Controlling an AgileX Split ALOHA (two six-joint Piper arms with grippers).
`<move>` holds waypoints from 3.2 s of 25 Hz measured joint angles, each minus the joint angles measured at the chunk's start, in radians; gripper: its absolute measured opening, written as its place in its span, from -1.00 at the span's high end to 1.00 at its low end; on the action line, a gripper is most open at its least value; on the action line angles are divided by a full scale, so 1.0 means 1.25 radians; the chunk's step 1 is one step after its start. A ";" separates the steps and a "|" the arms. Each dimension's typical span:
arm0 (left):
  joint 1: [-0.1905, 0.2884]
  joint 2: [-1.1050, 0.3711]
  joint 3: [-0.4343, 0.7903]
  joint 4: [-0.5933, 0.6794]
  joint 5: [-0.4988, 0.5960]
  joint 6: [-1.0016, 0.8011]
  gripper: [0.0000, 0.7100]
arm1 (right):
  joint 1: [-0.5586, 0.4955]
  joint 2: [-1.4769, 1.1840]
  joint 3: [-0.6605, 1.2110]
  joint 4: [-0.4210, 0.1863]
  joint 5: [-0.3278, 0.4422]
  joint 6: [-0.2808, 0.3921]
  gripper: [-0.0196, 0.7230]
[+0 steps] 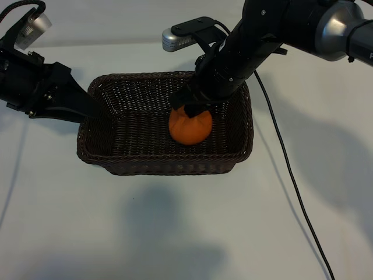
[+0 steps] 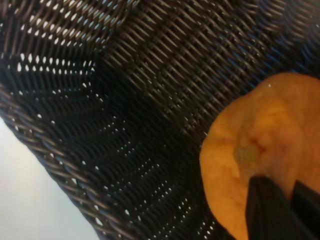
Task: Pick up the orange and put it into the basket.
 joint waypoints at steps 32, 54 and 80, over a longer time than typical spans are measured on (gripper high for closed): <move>0.000 0.000 0.000 0.000 0.000 -0.001 -0.28 | -0.001 -0.108 -0.048 -0.033 0.109 0.000 -0.43; 0.000 0.000 0.000 0.000 0.001 0.001 -0.28 | -0.108 -0.201 -0.049 -0.071 0.247 -0.013 -0.42; 0.000 0.000 0.000 0.000 0.001 0.001 -0.28 | -0.235 -0.256 0.024 -0.009 0.281 -0.195 -0.42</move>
